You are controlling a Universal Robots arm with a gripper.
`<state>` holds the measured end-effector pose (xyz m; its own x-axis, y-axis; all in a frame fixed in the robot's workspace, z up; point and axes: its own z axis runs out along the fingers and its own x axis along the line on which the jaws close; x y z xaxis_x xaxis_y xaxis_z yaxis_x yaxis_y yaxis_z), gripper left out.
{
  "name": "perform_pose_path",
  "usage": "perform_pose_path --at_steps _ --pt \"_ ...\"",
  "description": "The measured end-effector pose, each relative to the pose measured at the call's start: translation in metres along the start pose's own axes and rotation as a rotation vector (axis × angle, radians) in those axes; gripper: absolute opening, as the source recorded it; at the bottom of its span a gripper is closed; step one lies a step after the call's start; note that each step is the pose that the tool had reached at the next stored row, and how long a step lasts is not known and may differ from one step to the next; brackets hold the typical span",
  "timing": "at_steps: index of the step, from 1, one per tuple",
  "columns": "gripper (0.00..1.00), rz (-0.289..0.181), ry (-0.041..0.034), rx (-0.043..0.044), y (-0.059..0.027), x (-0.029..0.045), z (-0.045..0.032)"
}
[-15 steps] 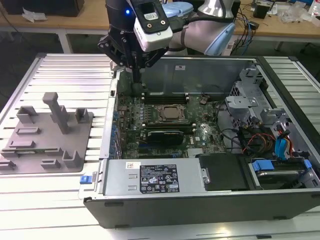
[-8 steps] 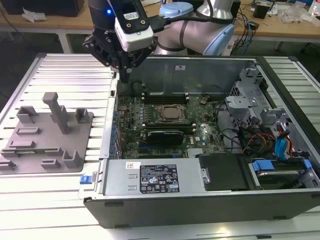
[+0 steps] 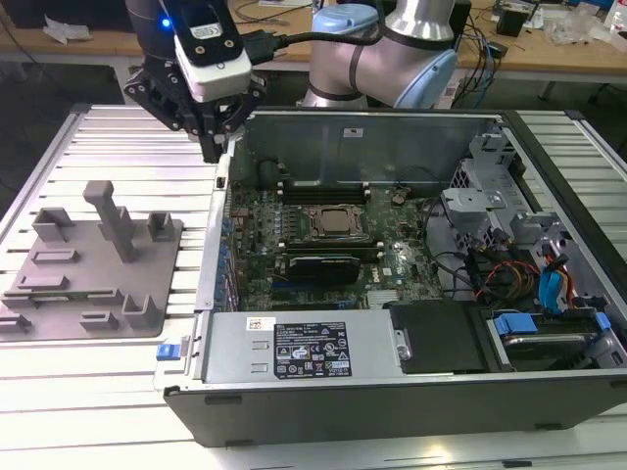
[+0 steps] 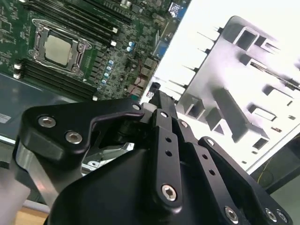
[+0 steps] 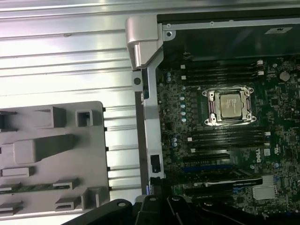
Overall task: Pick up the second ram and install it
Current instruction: 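Reach for the second ram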
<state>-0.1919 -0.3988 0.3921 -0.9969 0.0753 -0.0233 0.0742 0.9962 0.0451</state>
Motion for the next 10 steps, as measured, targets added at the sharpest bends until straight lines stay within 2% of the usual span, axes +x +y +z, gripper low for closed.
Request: perform_pose_path --at_steps 8,10 --pt "0.08 0.0 -0.0001 0.0 -0.0016 0.0207 0.0004" --pt "0.08 0.0 0.0 0.0 -0.0025 0.0326 0.0006"
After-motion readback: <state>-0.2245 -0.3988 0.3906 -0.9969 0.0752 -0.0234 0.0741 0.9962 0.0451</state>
